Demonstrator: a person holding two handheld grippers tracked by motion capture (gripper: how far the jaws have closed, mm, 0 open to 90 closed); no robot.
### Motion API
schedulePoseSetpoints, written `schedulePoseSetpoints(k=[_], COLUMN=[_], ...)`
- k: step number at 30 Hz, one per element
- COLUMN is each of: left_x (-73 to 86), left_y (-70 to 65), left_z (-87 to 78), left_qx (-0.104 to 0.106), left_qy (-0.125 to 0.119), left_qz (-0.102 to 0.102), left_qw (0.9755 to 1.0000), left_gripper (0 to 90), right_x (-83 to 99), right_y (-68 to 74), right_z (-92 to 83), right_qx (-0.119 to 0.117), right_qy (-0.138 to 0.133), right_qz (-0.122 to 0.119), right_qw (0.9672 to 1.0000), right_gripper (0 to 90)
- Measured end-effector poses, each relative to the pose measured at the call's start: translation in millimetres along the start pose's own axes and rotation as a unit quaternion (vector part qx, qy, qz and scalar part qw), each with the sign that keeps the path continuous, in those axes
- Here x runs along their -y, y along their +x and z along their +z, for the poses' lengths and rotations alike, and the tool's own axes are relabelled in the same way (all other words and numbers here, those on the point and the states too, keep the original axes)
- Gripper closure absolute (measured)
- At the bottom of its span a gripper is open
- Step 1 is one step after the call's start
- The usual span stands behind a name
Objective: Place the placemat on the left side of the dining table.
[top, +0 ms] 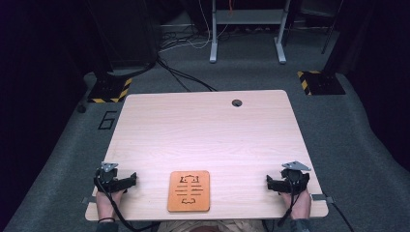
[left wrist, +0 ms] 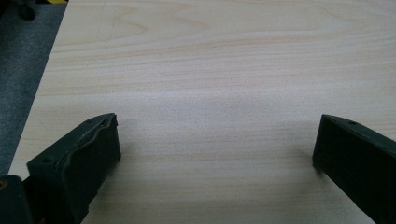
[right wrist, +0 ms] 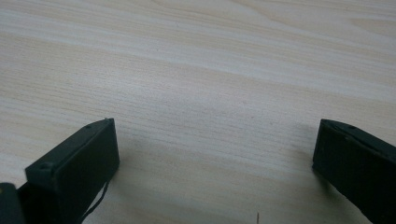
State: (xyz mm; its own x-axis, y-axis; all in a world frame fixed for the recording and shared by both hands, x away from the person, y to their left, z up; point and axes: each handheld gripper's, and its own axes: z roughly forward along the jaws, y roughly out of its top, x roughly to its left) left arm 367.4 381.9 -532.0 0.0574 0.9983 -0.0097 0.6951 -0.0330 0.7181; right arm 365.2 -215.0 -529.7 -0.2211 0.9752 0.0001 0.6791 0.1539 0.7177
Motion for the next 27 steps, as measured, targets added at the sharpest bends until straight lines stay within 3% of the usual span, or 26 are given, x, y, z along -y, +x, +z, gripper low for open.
schedulePoseSetpoints(k=[12, 18, 27], left_x=[0.2, 0.3, 0.2], left_y=[-0.4, -0.4, -0.4], left_z=[0.0, -0.1, -0.1], left_qx=[0.000, 0.001, 0.001], left_qy=[0.000, 0.000, -0.001], left_qz=[0.001, 0.002, 0.003], left_qw=[1.0000, 1.0000, 1.0000], left_gripper=[0.6, 0.6, 0.8], right_x=[-0.1, -1.2, -1.8], right_y=[0.2, -2.2, 5.6], right_z=[-0.4, -1.8, -6.9], right_qx=[-0.006, -0.022, -0.040], right_qy=[0.000, -0.003, -0.007], right_qz=[-0.005, -0.002, -0.002], right_qw=[1.0000, 0.9998, 0.9992], right_gripper=[0.0, 0.0, 0.0])
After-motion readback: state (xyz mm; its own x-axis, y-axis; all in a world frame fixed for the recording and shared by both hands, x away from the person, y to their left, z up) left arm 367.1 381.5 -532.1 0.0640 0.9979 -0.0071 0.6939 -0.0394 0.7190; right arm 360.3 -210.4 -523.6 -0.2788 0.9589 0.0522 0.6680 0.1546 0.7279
